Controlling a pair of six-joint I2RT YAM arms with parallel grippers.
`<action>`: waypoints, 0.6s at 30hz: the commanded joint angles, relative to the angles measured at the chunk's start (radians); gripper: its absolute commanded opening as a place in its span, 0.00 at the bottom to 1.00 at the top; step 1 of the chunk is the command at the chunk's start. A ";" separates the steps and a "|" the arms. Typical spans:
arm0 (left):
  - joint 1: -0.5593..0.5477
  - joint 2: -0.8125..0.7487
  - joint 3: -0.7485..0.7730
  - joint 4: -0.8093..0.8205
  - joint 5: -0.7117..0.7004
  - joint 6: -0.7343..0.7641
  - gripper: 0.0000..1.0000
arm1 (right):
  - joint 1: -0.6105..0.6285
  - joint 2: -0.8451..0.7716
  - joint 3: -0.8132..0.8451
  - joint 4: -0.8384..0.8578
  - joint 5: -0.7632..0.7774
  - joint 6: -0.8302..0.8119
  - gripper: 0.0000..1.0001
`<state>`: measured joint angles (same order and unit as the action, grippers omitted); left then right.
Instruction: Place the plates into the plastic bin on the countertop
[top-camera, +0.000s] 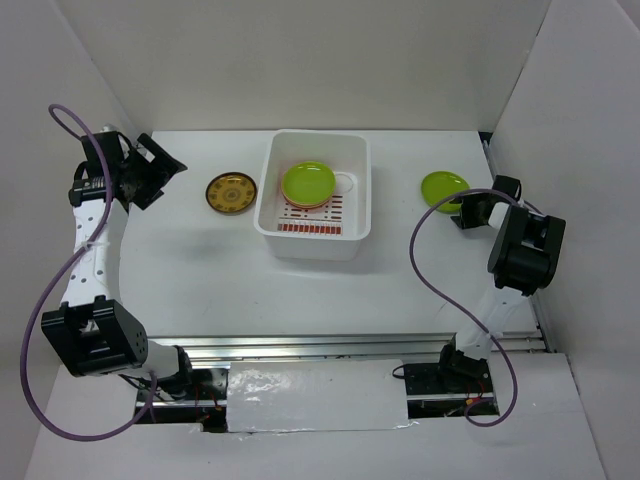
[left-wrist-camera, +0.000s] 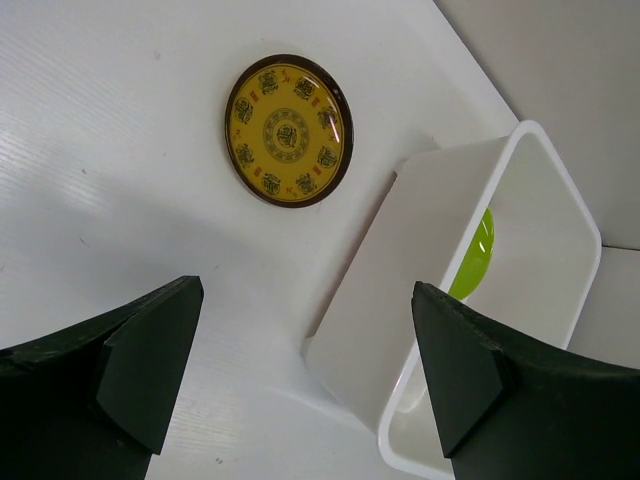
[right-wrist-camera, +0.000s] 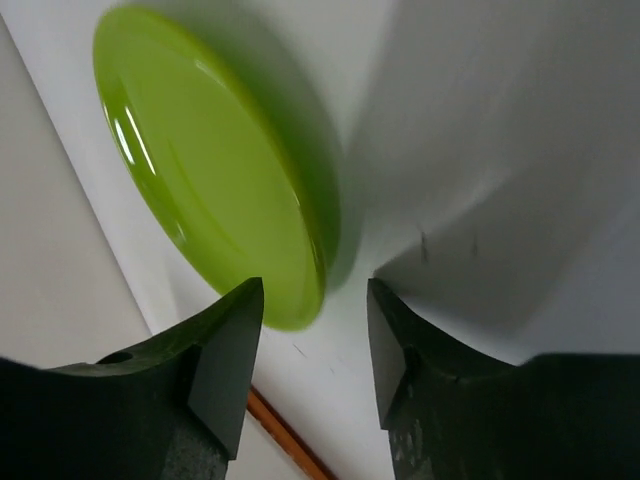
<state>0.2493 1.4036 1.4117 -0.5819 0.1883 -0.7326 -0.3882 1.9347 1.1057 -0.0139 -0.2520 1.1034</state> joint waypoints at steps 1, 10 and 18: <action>0.007 0.003 0.013 0.030 0.016 0.019 0.99 | 0.014 0.085 0.097 -0.138 0.031 -0.007 0.52; 0.025 0.032 0.026 0.025 0.010 0.024 0.99 | 0.020 0.159 0.233 -0.248 0.023 -0.028 0.18; 0.033 0.067 0.081 -0.042 -0.073 0.015 0.99 | 0.063 -0.003 0.273 -0.209 -0.006 -0.016 0.00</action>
<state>0.2745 1.4574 1.4357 -0.6060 0.1661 -0.7326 -0.3588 2.0521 1.3178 -0.1890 -0.2657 1.1019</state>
